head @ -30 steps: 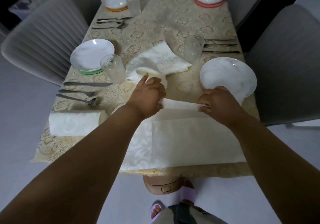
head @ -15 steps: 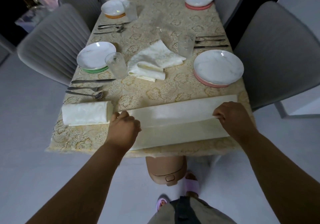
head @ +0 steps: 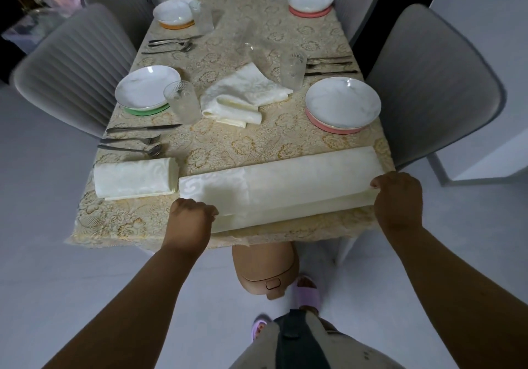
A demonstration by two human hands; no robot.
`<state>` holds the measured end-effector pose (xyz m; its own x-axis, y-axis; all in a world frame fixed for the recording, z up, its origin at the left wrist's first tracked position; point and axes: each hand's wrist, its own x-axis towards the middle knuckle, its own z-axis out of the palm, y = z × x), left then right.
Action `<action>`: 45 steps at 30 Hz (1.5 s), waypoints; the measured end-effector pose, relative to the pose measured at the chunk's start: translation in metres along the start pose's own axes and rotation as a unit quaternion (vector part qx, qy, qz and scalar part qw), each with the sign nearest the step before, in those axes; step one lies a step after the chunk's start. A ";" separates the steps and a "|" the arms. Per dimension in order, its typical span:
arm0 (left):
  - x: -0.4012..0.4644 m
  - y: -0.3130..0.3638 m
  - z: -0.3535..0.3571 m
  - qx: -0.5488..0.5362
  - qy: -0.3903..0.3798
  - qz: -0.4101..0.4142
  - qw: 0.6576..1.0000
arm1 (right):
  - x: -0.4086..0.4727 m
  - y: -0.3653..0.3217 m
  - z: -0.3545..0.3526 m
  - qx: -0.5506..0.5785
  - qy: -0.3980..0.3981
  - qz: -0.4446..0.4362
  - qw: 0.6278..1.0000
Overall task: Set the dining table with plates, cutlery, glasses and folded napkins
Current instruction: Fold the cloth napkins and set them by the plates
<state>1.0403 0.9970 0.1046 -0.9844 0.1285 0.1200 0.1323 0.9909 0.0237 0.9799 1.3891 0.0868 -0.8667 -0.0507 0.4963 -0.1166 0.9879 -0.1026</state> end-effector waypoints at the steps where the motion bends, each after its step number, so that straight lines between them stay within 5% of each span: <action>1: -0.001 -0.001 0.001 -0.004 0.003 0.000 1.000 | -0.003 0.001 0.003 -0.004 0.001 0.000 1.000; 9: -0.011 -0.007 0.011 -0.017 0.019 0.024 0.999 | -0.008 0.008 0.009 0.021 0.021 -0.003 1.000; 22: -0.032 0.000 0.014 -0.048 -0.043 0.012 0.998 | -0.029 0.008 0.018 0.018 -0.088 0.017 0.996; 32: 0.010 0.036 0.008 -0.080 -0.049 -0.020 0.995 | 0.014 -0.057 0.014 0.073 -0.013 -0.026 0.997; 38: 0.029 0.060 0.031 -0.086 -0.173 -0.004 0.981 | 0.040 -0.124 0.031 0.138 -0.198 -0.079 0.967; 45: 0.012 0.053 0.056 -0.047 -0.167 -0.024 0.985 | 0.016 -0.161 0.060 0.065 -0.371 -0.163 0.912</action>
<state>1.0286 1.0530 0.0514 -0.9708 0.1028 -0.2165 0.0793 0.9903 0.1144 0.9554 1.2207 0.0594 -0.8595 -0.4716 -0.1971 -0.4415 0.8793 -0.1786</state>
